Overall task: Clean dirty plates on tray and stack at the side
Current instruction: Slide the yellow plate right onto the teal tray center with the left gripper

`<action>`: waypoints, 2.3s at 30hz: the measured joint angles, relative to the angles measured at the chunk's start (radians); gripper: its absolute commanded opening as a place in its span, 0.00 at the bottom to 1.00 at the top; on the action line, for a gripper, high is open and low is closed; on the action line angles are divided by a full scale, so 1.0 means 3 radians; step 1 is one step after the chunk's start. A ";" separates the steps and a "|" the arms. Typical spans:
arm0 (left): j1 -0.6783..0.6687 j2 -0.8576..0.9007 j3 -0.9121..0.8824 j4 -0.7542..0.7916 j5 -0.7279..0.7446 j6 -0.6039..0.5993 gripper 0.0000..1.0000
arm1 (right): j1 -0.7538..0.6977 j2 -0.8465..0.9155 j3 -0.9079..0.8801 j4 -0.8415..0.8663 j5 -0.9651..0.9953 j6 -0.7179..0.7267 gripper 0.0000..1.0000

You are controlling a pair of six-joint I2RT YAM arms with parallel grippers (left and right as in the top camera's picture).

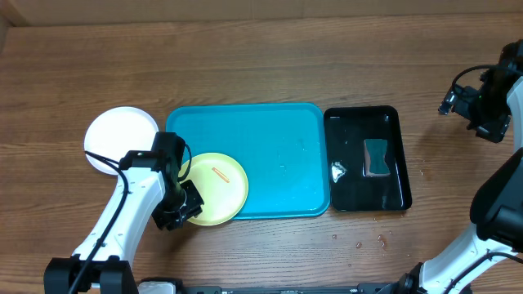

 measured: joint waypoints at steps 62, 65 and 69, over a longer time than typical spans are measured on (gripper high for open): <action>-0.0169 0.0769 0.1134 0.0637 0.0254 0.0193 0.04 | 0.0000 0.0000 0.0000 0.0001 -0.0001 -0.0003 1.00; -0.0299 0.0968 0.1208 0.0652 0.0237 0.0219 0.04 | 0.0000 0.0000 0.0000 0.0001 -0.0001 0.0000 1.00; -0.0469 0.1122 0.1208 0.0671 0.0161 0.0252 0.04 | 0.0001 0.0000 0.0000 0.0001 0.0000 -0.0001 1.00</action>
